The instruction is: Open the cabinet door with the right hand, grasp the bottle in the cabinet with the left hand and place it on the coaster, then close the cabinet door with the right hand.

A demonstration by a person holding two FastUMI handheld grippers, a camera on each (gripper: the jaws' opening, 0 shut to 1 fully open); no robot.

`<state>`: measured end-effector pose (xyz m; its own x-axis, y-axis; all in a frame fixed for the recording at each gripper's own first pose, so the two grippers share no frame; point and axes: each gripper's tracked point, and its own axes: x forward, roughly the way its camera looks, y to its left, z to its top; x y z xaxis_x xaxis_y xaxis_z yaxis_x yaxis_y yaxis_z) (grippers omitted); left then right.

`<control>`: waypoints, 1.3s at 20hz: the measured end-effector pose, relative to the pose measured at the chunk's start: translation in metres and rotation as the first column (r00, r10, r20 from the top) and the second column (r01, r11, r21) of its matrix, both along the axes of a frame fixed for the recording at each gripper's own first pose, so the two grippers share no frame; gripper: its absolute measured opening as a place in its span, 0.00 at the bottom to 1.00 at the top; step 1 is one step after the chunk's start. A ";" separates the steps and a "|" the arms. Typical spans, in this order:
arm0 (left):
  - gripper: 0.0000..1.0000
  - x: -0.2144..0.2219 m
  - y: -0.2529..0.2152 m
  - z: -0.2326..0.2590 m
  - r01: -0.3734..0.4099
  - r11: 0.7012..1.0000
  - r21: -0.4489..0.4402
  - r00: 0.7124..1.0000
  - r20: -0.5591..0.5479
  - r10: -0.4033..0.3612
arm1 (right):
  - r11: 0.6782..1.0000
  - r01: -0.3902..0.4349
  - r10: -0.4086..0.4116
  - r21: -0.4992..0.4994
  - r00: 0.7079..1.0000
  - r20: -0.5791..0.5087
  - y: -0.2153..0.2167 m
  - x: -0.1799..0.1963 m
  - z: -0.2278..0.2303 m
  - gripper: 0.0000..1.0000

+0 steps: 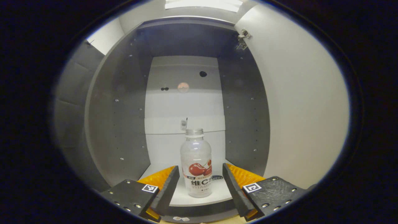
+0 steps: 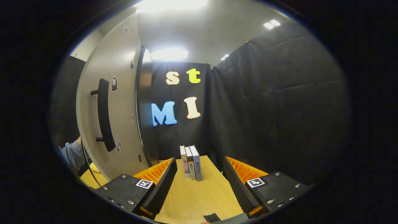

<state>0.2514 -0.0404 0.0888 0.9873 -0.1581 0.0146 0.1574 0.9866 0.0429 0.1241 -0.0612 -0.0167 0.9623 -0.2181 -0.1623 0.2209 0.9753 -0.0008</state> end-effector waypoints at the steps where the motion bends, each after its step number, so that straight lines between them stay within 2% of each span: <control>1: 0.87 0.009 0.001 -0.003 0.000 1.000 0.003 1.000 -0.006 0.000 | 1.000 0.010 -0.010 -0.001 1.000 -0.011 0.000 0.002 -0.004 0.93; 4: 0.87 0.027 0.001 -0.009 -0.002 1.000 0.008 1.000 -0.002 0.002 | 0.999 0.034 -0.034 0.003 0.999 -0.038 -0.001 0.011 -0.013 0.93; 5: 0.83 0.032 0.002 -0.011 -0.002 1.000 0.012 1.000 -0.004 0.002 | 0.999 0.041 -0.040 0.006 0.998 -0.045 -0.001 0.012 -0.016 0.94; 6: 0.83 0.038 0.002 -0.012 -0.005 1.000 0.017 1.000 -0.008 0.005 | 0.999 0.045 -0.044 0.008 0.998 -0.049 -0.001 0.013 -0.018 0.94; 7: 0.87 0.044 0.002 -0.015 -0.005 1.000 0.019 1.000 -0.015 0.005 | 0.999 0.047 -0.047 0.008 0.997 -0.054 -0.001 0.014 -0.020 0.94; 8: 0.83 0.048 0.000 -0.018 0.000 1.000 0.021 1.000 -0.027 0.001 | 0.999 0.048 -0.048 0.008 0.997 -0.057 0.000 0.015 -0.021 0.93; 10: 0.83 0.052 0.003 -0.021 -0.018 0.999 0.029 0.999 -0.041 0.019 | 0.999 0.047 -0.046 0.006 0.997 -0.059 -0.001 0.017 -0.021 0.94; 11: 0.87 0.047 0.002 -0.020 -0.016 1.000 0.024 0.999 -0.045 0.017 | 0.999 0.042 -0.041 0.006 0.998 -0.055 0.001 0.018 -0.020 0.94; 13: 0.75 0.043 0.003 -0.012 -0.016 1.000 -0.006 0.999 -0.042 0.016 | 1.000 0.029 -0.029 0.002 0.998 -0.047 0.003 0.019 -0.017 0.94; 15: 0.71 0.035 0.009 -0.004 -0.015 0.999 -0.031 0.999 -0.030 0.014 | 1.000 0.010 -0.010 -0.003 0.999 -0.039 0.005 0.019 -0.014 0.94; 16: 0.75 0.030 0.013 0.001 -0.018 0.999 -0.038 1.000 -0.021 0.017 | 1.000 -0.001 0.001 -0.004 0.999 -0.034 0.006 0.018 -0.012 0.93; 20: 0.75 0.002 0.022 0.018 -0.036 0.998 -0.049 0.999 0.021 0.037 | 0.999 -0.043 0.043 -0.005 0.999 -0.022 0.008 0.016 -0.010 0.93; 21: 0.71 -0.004 0.023 0.021 -0.038 0.998 -0.047 0.999 0.027 0.040 | 0.999 -0.054 0.054 0.004 0.998 -0.022 0.008 0.015 -0.011 0.93; 24: 0.78 -0.023 0.027 0.031 -0.048 0.998 -0.042 0.998 0.048 0.050 | 0.996 -0.090 0.090 0.029 0.996 -0.015 0.014 0.012 -0.013 0.94; 25: 0.78 -0.029 0.030 0.033 -0.057 0.997 -0.042 0.997 0.049 0.059 | 0.994 -0.101 0.101 0.030 0.995 -0.014 0.016 0.012 -0.013 0.94; 26: 0.71 -0.032 0.030 0.034 -0.065 0.997 -0.044 0.997 0.044 0.067 | 0.993 -0.111 0.112 0.029 0.994 -0.013 0.017 0.010 -0.013 0.93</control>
<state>0.2192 -0.0103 0.1226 0.9937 -0.0912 0.0645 0.0910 0.9958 0.0067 0.1342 -0.0445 -0.0302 0.9778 -0.1047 -0.1814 0.1109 0.9935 0.0243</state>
